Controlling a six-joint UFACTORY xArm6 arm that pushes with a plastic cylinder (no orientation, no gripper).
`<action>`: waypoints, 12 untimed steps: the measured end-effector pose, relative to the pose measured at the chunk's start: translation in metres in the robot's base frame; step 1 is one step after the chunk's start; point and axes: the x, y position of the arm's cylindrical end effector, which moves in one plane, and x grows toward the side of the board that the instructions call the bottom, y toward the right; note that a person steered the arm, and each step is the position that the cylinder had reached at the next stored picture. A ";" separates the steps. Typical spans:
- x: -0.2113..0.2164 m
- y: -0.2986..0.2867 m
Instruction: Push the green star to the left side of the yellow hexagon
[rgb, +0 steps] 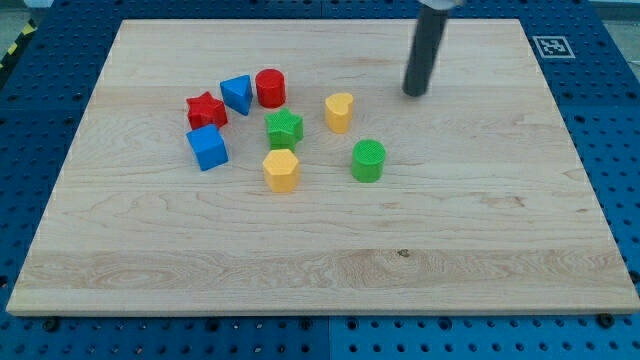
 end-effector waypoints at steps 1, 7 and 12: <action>-0.020 -0.047; 0.076 -0.132; 0.086 -0.140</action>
